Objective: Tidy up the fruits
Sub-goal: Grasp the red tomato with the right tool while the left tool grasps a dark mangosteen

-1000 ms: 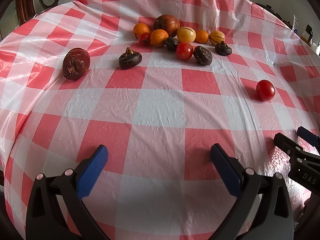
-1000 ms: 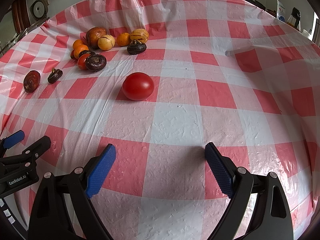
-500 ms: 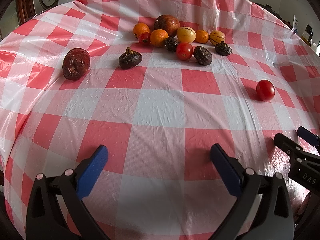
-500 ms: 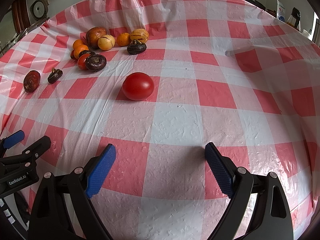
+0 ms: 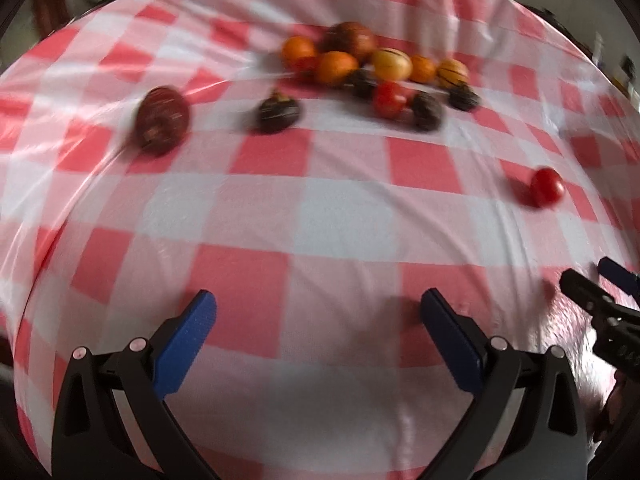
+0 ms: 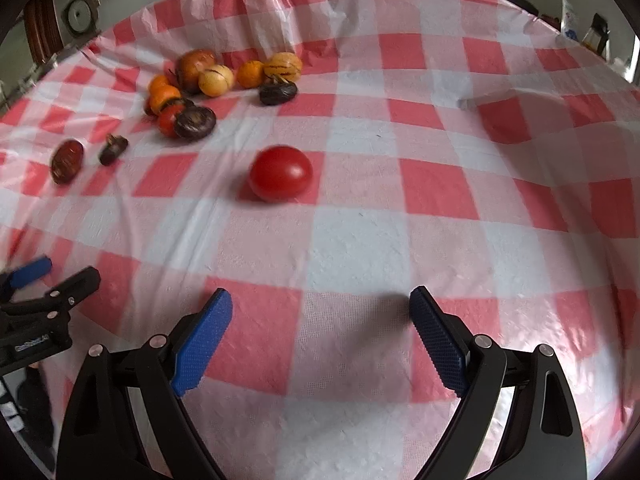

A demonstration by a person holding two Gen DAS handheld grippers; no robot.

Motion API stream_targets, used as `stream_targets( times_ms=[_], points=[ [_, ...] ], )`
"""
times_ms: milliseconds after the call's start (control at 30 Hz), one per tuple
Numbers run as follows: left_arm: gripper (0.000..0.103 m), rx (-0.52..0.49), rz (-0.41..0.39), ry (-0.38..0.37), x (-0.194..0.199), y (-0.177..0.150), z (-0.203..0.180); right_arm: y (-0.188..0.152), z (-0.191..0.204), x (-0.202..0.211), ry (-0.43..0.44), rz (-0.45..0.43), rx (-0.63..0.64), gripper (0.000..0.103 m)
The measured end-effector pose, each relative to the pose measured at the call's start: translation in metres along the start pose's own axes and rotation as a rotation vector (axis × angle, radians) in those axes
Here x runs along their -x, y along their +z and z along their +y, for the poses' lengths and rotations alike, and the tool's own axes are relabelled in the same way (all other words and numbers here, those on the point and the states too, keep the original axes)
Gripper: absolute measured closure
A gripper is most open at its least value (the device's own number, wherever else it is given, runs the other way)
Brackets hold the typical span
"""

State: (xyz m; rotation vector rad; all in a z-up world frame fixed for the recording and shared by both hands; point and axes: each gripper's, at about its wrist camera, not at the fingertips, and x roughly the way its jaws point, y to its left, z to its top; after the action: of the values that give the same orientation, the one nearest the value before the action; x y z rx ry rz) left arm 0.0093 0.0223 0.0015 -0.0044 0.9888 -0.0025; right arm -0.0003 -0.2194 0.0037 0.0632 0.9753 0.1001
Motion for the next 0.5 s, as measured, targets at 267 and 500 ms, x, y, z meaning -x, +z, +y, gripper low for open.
stream_targets(
  times_ms=[267,500],
  points=[
    [0.001,0.111,-0.053,-0.078,0.008,0.0,0.028,0.038,0.022,-0.028,0.057,-0.015,0.077,0.017],
    [0.001,0.134,-0.088,-0.019,0.015,-0.001,0.045,0.052,0.027,-0.042,0.02,-0.029,0.109,0.042]
  ],
)
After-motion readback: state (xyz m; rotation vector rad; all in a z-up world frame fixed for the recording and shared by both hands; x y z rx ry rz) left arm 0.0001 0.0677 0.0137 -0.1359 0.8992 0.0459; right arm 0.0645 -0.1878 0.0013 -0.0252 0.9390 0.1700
